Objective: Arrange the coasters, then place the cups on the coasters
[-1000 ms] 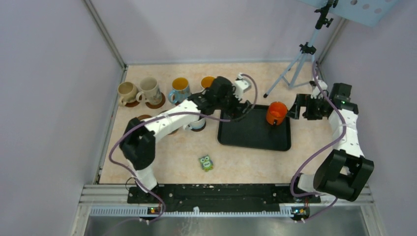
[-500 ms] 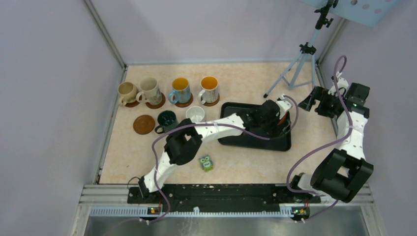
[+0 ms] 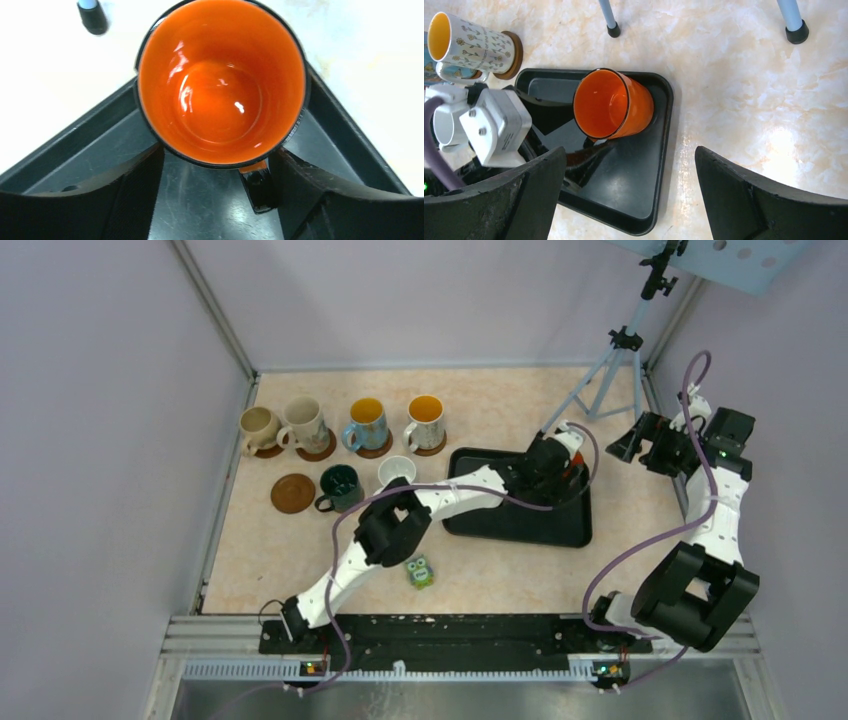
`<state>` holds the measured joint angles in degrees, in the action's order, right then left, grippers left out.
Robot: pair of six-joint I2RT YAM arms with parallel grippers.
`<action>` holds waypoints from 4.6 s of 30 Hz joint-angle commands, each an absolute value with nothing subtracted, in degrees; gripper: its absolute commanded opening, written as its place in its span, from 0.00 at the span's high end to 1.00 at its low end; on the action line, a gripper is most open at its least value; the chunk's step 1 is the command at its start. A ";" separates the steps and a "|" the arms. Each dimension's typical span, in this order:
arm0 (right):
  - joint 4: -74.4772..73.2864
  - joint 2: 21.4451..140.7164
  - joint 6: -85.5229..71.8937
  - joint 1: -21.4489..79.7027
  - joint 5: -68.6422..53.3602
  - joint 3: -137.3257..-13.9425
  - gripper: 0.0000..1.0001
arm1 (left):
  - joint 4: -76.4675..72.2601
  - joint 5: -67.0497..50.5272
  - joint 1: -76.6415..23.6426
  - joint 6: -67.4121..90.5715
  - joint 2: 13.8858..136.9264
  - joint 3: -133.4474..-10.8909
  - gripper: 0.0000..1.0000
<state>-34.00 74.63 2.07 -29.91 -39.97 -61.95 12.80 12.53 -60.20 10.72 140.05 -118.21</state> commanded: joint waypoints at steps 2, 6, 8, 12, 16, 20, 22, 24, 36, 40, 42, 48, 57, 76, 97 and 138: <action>-31.86 74.68 2.13 -30.49 -42.21 -63.12 0.01 | 11.96 11.09 -58.08 11.93 140.11 -119.40 0.28; -32.08 74.71 2.41 -30.50 -43.00 -63.30 0.02 | 12.63 6.85 -58.00 10.93 140.94 -119.48 0.35; -32.15 74.73 2.51 -30.47 -43.13 -63.30 0.02 | 12.69 5.48 -57.93 9.98 141.62 -119.90 0.40; -32.29 74.80 2.85 -30.48 -43.18 -63.20 0.02 | 14.43 2.95 -57.83 8.85 143.06 -121.85 0.52; -32.50 74.82 3.10 -30.49 -43.56 -63.13 0.02 | 14.35 2.45 -57.45 8.95 142.22 -121.99 0.67; -32.51 74.71 3.16 -30.49 -43.64 -63.06 0.02 | 13.79 2.25 -57.13 8.24 139.88 -121.29 0.82; -32.44 74.57 3.16 -30.42 -43.68 -63.09 0.02 | 13.19 1.46 -56.78 7.78 138.06 -119.40 0.94; -32.41 74.51 3.17 -30.44 -43.91 -63.00 0.02 | 12.88 0.69 -56.64 7.00 135.79 -117.44 1.00; -32.24 74.36 3.43 -30.45 -45.00 -62.69 0.02 | 6.91 -4.95 -56.38 -1.02 119.73 -99.50 1.00; -32.04 74.28 3.65 -30.43 -45.76 -62.30 0.02 | 5.82 -2.49 -56.35 -2.66 114.54 -95.11 1.00; -31.77 74.11 3.69 -30.50 -46.75 -61.86 0.02 | 5.24 -2.03 -56.23 -3.85 111.74 -93.23 1.00; -31.50 74.09 4.58 -30.45 -49.57 -60.61 0.02 | 11.36 -6.86 -52.22 -4.84 103.17 -92.99 1.00; -31.95 75.02 6.61 -22.29 -45.37 -59.94 0.02 | 20.07 -13.43 -36.03 -5.86 88.02 -88.49 1.00; -33.52 78.29 9.10 -10.09 -39.63 -62.52 0.02 | 34.09 -39.99 21.93 -21.56 66.10 -70.80 1.00; -33.53 79.38 10.37 -9.84 -39.22 -61.28 0.02 | 25.26 -42.95 36.76 -40.47 68.97 -50.97 1.00; -33.57 80.21 9.54 -9.84 -39.49 -61.21 0.02 | 20.50 -44.70 36.74 -56.77 86.91 -46.12 0.85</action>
